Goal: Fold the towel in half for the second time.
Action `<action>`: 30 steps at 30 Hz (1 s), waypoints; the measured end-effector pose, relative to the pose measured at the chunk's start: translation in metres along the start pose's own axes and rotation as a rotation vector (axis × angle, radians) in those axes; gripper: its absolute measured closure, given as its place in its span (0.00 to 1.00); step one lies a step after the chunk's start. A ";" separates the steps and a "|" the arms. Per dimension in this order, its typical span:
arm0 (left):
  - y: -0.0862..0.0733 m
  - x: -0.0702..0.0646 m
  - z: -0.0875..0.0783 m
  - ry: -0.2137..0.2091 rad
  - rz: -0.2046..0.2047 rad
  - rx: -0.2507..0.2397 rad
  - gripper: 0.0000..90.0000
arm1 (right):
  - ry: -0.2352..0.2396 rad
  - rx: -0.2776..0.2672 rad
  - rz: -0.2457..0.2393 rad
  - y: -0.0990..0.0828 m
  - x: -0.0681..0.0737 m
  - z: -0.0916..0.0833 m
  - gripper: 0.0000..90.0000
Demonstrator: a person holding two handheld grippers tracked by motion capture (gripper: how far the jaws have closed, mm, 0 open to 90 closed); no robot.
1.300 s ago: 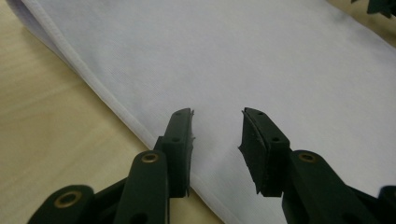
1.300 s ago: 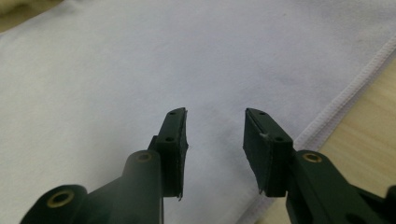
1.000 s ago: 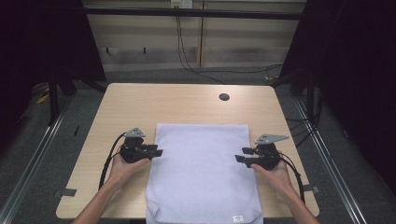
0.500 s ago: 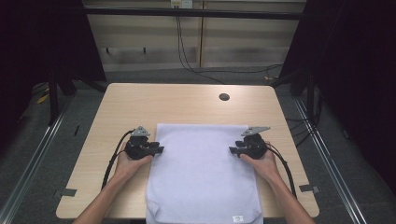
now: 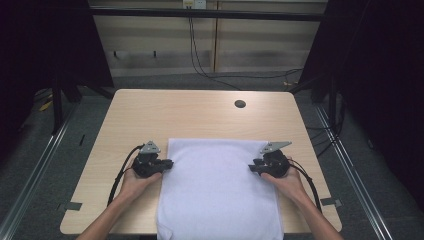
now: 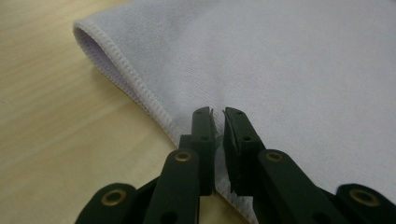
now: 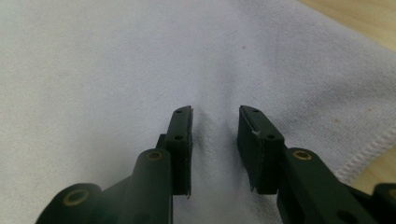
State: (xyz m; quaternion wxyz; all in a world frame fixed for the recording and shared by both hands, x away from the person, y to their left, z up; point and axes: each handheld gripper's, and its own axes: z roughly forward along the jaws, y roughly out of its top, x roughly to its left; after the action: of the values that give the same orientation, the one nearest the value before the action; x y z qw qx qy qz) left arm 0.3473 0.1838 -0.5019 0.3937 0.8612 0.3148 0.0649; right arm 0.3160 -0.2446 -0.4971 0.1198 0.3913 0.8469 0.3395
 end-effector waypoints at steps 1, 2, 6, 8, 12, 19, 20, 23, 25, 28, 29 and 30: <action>-0.001 -0.002 -0.001 -0.006 0.002 0.004 0.92 | 0.013 0.001 0.010 -0.002 0.001 -0.002 0.73; -0.002 -0.004 -0.003 -0.003 0.003 0.012 0.91 | 0.020 0.005 0.016 -0.004 0.002 -0.004 0.72; -0.006 -0.011 -0.007 -0.020 -0.002 0.020 0.91 | 0.052 0.008 0.023 -0.011 0.006 -0.011 0.71; -0.009 -0.018 -0.011 -0.030 0.007 0.030 0.91 | 0.063 0.006 0.017 -0.014 0.009 -0.014 0.71; -0.015 -0.028 -0.015 -0.054 -0.007 0.029 0.88 | 0.087 0.033 0.007 -0.020 0.018 -0.022 0.71; -0.027 -0.045 -0.028 -0.103 -0.006 0.063 0.87 | 0.129 0.025 0.037 -0.034 0.029 -0.033 0.71; -0.029 -0.049 -0.031 -0.110 0.004 0.071 0.87 | 0.140 0.025 0.042 -0.036 0.032 -0.034 0.71; -0.036 -0.056 -0.039 -0.142 0.003 0.082 0.82 | 0.158 0.059 0.021 -0.039 0.043 -0.040 0.70; -0.036 -0.056 -0.042 -0.158 -0.001 0.091 0.75 | 0.124 0.045 0.015 -0.040 0.047 -0.042 0.70; -0.028 -0.051 -0.038 -0.164 -0.013 0.073 0.71 | 0.089 -0.002 0.048 -0.040 0.042 -0.044 0.69; -0.022 -0.048 -0.036 -0.156 -0.024 0.051 0.70 | 0.061 -0.030 0.065 -0.037 0.036 -0.046 0.69; -0.018 -0.045 -0.036 -0.154 -0.033 0.030 0.70 | 0.044 -0.067 0.089 -0.033 0.028 -0.050 0.69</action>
State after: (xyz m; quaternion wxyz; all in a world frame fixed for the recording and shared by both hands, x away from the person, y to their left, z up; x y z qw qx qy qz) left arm 0.2901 0.1887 -0.4844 0.4048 0.8642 0.2986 -0.0127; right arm 0.2550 -0.2636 -0.4800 0.0990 0.4169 0.8193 0.3810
